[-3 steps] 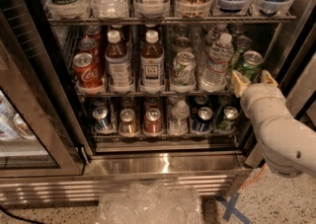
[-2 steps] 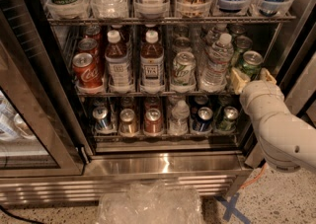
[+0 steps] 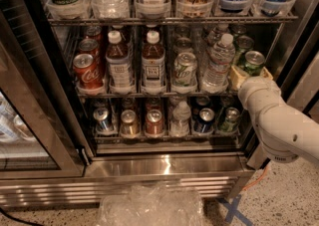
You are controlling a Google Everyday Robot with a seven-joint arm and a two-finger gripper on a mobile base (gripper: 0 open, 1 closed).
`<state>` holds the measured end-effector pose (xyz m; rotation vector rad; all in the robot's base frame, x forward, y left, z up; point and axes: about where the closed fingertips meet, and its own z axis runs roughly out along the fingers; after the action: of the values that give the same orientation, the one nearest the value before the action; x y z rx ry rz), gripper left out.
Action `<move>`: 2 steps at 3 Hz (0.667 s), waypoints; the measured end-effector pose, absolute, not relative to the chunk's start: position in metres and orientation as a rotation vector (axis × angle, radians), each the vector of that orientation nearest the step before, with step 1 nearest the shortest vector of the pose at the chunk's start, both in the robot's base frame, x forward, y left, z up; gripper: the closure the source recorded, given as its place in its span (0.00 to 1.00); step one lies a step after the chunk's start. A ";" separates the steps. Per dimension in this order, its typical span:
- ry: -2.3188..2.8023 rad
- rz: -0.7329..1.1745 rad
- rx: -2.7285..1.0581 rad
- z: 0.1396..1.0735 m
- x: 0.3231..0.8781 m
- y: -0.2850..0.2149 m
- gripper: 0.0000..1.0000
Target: Pick green can from middle shelf of fridge
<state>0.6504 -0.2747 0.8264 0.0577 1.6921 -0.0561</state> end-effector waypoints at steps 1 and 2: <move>1.692 -0.056 0.058 0.826 0.651 -0.275 0.80; 1.692 -0.056 0.057 0.827 0.650 -0.275 1.00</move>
Offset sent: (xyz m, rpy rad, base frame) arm 0.0001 0.0001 0.0001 0.0001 -0.0001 0.0002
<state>0.6505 -0.2745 0.8266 0.0574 1.6919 -0.0557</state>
